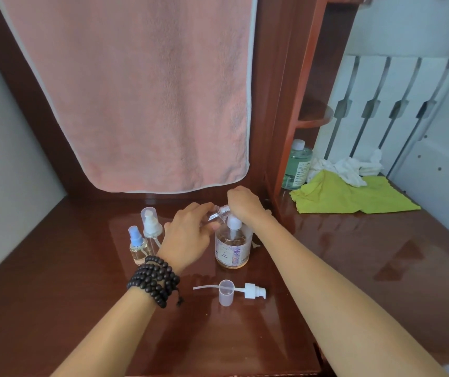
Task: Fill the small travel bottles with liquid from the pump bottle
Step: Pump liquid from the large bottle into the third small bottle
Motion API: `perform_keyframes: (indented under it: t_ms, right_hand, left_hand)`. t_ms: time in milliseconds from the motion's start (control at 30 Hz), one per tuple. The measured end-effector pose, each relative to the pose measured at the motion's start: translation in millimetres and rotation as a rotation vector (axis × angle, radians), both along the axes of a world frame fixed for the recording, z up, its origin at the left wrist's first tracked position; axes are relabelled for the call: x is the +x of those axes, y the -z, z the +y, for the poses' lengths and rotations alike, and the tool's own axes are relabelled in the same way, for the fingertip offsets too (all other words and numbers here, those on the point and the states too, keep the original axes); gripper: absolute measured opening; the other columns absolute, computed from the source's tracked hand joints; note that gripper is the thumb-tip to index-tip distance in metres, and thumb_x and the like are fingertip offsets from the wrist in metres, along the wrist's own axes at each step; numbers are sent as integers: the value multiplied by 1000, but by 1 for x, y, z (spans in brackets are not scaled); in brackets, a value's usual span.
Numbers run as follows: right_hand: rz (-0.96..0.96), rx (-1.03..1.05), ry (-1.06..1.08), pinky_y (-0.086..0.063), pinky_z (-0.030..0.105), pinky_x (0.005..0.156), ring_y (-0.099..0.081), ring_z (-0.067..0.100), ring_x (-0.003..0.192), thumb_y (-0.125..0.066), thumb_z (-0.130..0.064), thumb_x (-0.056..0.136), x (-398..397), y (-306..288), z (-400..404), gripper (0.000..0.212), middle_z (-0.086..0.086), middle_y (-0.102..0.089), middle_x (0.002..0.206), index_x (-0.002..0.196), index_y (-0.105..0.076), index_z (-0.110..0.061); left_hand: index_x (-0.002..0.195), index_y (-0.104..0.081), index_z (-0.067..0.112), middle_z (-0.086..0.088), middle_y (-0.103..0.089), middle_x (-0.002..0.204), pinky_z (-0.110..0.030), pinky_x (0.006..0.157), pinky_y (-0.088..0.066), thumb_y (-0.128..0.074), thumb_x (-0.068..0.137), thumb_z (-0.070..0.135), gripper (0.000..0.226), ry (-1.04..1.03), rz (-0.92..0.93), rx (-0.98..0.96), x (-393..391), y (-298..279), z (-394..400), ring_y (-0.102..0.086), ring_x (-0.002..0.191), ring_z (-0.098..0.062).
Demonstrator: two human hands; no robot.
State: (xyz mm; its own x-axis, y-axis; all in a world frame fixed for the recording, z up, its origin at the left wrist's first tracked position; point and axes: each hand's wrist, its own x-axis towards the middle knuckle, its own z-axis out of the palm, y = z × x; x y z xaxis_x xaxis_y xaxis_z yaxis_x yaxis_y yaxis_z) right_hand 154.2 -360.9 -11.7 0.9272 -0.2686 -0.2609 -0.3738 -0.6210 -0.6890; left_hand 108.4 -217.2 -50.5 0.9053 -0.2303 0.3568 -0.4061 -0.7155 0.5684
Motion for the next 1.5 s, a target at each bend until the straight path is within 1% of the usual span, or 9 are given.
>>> perform_keyframes:
  t_ms: [100,233,400,667,900,1100,1233,1367,1500]
  right_hand:
    - [-20,19,-15,-30,58,111,-53,32,116,-24,-37,89,7,-2,0,46,9,-60,122,116,-55,-17]
    - [-9,-1,-4,-32,58,112,-53,33,119,-29,-22,93,10,7,0,25,9,-57,117,104,-51,-15]
    - [23,-9,29,-28,53,115,-49,31,126,-31,-21,100,4,14,-1,36,9,-56,130,129,-51,-13]
    - [-17,-27,-28,-33,60,110,-54,37,119,-20,-35,79,10,3,1,49,16,-59,126,107,-54,-14]
    - [35,-19,52,-23,52,118,-44,29,132,-28,-19,99,4,12,-2,40,5,-53,137,132,-50,-15]
    - [-35,27,-2,-27,57,112,-51,31,116,-24,-37,93,5,-1,-3,45,6,-59,118,117,-56,-16]
    - [-34,27,-16,-33,62,109,-51,30,107,-21,-29,89,18,20,-2,25,6,-56,111,83,-44,-21]
    - [7,57,53,-31,57,113,-51,33,121,-27,-20,95,9,20,0,31,10,-58,124,113,-52,-17]
    - [-4,34,8,-35,60,108,-54,32,110,-25,-29,88,12,16,1,30,9,-59,117,100,-49,-15]
  left_hand:
    - [121,-56,35,13,-52,91,-50,83,-48,-60,88,34,33,-3,-5,11,4,-5,0,-54,91,-18]
    - [121,-58,33,12,-51,90,-50,82,-48,-62,88,28,33,-20,7,6,4,1,-3,-54,92,-18]
    - [121,-58,32,13,-51,92,-49,82,-47,-62,88,26,34,-29,28,26,1,6,-3,-56,99,-22]
    - [120,-58,32,11,-54,93,-51,87,-46,-62,89,29,32,-15,18,-13,3,-5,-1,-54,94,-16]
    - [121,-58,31,12,-52,92,-52,85,-47,-63,89,26,33,-21,35,13,-1,5,-4,-56,97,-22]
    - [120,-57,33,12,-53,91,-51,85,-47,-63,89,30,32,-3,8,-15,2,-5,-1,-55,92,-19]
    - [121,-57,31,11,-52,90,-52,84,-48,-63,89,28,33,-9,13,2,2,0,-2,-55,93,-21]
    - [120,-57,32,11,-53,92,-52,84,-48,-62,89,26,32,-22,24,21,0,7,-3,-57,95,-22]
    - [119,-57,32,11,-53,90,-51,83,-48,-62,89,28,31,-6,7,14,1,-1,0,-55,92,-20]
